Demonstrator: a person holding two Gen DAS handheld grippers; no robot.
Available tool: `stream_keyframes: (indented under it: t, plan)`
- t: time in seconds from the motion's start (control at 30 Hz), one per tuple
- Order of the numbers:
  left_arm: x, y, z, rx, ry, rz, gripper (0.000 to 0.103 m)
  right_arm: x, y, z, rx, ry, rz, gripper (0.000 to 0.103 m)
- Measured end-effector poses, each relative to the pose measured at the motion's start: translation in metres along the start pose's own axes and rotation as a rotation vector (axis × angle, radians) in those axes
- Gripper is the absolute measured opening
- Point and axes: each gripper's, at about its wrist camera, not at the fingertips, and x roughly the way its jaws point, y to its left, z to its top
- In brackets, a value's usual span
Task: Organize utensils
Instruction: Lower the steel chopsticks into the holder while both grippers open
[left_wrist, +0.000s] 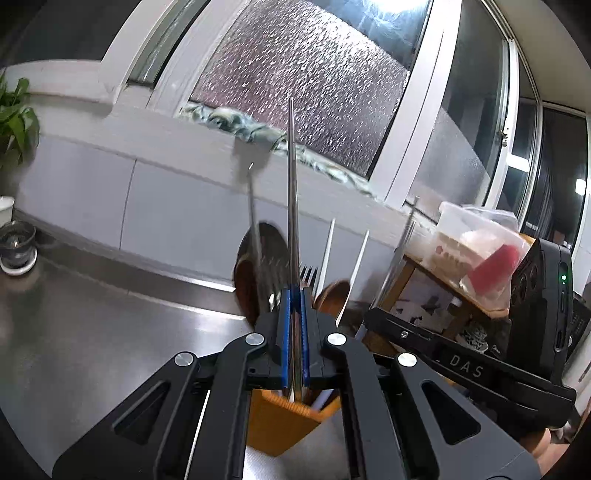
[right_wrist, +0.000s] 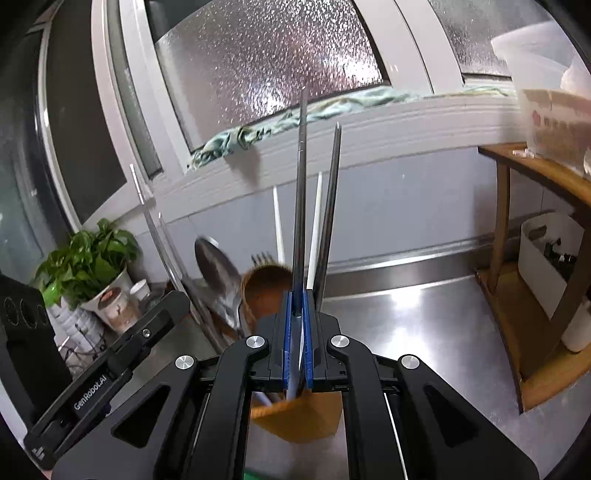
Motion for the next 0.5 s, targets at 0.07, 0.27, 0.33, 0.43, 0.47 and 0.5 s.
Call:
stream_keyframes:
  t: [0.07,0.27,0.33,0.43,0.47,0.5]
  plan:
    - [-0.001,0.005,-0.007,-0.016,0.016,-0.001,0.004,0.001,-0.001,-0.007,0.001,0.019,0.002,0.006]
    - [-0.004,0.012,-0.014,-0.026,0.030,0.009,0.001,-0.001,-0.006,-0.010,0.019,0.027,0.015,0.006]
    - [0.001,0.014,-0.018,-0.025,0.061,0.012,0.000,0.000,-0.007,-0.010,0.028,0.032,0.025,0.007]
    - [0.005,0.019,-0.024,-0.052,0.089,0.024,0.000,0.004,-0.010,-0.012,0.052,0.060,0.034,0.009]
    - [0.004,0.020,-0.025,-0.057,0.090,0.026,0.000,0.004,-0.010,-0.013,0.053,0.063,0.032,0.009]
    - [0.003,0.020,-0.025,-0.057,0.092,0.028,0.000,0.003,-0.010,-0.014,0.052,0.064,0.028,0.009]
